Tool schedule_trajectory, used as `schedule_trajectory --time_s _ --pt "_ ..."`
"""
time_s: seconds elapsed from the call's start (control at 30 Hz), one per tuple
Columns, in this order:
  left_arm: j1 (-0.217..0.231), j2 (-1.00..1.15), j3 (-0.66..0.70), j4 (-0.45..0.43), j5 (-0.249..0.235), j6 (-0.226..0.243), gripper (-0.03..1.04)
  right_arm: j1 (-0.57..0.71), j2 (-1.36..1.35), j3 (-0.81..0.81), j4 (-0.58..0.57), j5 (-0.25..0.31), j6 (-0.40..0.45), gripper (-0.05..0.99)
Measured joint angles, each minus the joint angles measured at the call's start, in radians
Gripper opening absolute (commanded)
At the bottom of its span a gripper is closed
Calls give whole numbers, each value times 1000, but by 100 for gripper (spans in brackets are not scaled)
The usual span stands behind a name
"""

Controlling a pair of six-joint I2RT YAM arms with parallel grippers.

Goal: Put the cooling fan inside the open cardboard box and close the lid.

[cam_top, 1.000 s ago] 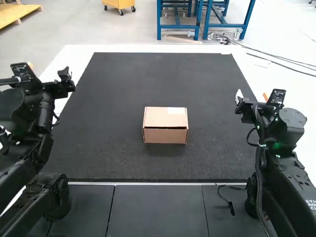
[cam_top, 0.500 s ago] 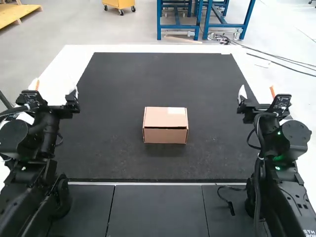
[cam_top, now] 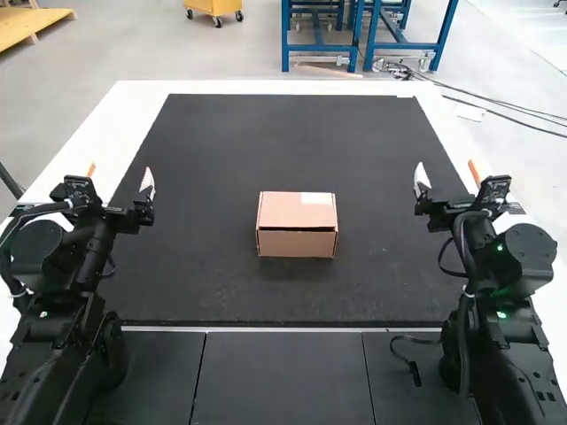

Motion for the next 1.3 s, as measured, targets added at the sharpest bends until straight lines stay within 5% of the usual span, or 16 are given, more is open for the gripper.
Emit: schedule_trajectory --time_s 0.17,0.43,0.7,0.87,1.3 --pt "2 0 0 -82 18 0 97 1 0 0 -71 10 1 91" --pt "5 -1 0 -242 111 7 97 1 0 0 -242 95 21 91" --pt "5 -1 0 -254 134 -1 97 12 0 0 -295 177 94 91" --pt "5 -1 0 -255 135 -3 97 13 0 0 -380 195 104 91" --pt "5 -1 0 -256 138 -2 97 13 0 0 -380 203 104 91"
